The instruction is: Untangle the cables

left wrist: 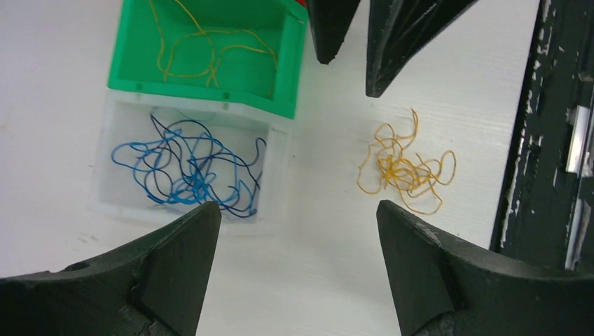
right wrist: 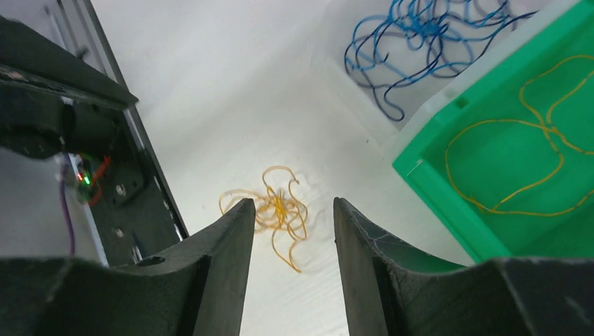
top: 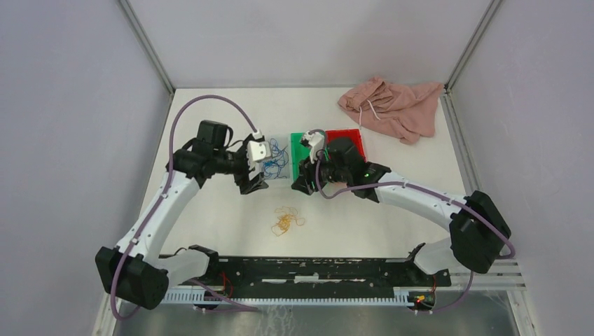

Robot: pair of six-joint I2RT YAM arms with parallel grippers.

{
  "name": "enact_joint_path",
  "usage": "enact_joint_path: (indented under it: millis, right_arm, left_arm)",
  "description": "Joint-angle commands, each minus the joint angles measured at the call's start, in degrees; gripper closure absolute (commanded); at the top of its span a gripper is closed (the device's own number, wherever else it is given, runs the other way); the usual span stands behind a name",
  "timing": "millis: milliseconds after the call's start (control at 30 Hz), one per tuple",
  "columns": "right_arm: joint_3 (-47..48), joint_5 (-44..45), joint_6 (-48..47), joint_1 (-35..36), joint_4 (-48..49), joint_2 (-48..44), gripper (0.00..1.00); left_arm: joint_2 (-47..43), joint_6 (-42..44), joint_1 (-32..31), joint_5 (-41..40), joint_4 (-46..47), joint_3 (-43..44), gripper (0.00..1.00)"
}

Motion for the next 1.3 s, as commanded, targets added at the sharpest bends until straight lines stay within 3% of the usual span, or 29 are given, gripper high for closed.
enact_joint_path:
  millis: [0, 167, 333, 500, 900, 1000, 1100, 1200, 1267]
  right_arm:
    - [6.18, -3.29, -11.52, 2.74, -11.62, 5.22, 0.48]
    - [9.67, -2.39, -22.7, 4.3, -18.29, 11.08, 0.46]
    - [13.04, -7.36, -31.23, 4.27, -20.12, 15.55, 0.4]
    - [21.87, -12.35, -36.89, 4.31, -29.77, 23.55, 0.38]
    - [32.02, -18.44, -43.51, 4.66, -41.35, 32.52, 0.43]
    - [34.9, -19.04, -43.75, 4.64, -43.33, 35.43, 0.54]
    - [35.16, -18.95, -43.16, 4.64, -42.81, 35.79, 0.71]
    - [34.03, -17.05, -41.34, 4.58, -41.2, 33.73, 0.92]
    - [32.31, -16.02, -39.08, 4.45, -39.19, 30.69, 0.99]
  left_arm:
    - [-5.38, 5.76, 0.09, 2.9, 1.78, -5.61, 0.12]
    - [-8.42, 5.03, 0.1, 3.14, 2.45, -6.44, 0.15]
    - [-9.86, 4.37, 0.19, 3.17, 2.73, -6.36, 0.15]
    - [-10.45, 3.49, 0.18, 3.57, 2.9, -4.88, 0.15]
    - [-10.13, 3.11, 0.18, 2.15, 4.49, 1.52, 0.15]
    - [-9.97, 2.2, 0.18, 2.48, 4.43, 3.66, 0.15]
    - [-10.35, 1.7, 0.18, 2.81, 4.12, 4.32, 0.16]
    - [-11.48, 1.49, 0.22, 3.33, 3.3, 3.79, 0.16]
    - [-12.69, 1.11, 0.18, 3.64, 3.49, 2.64, 0.16]
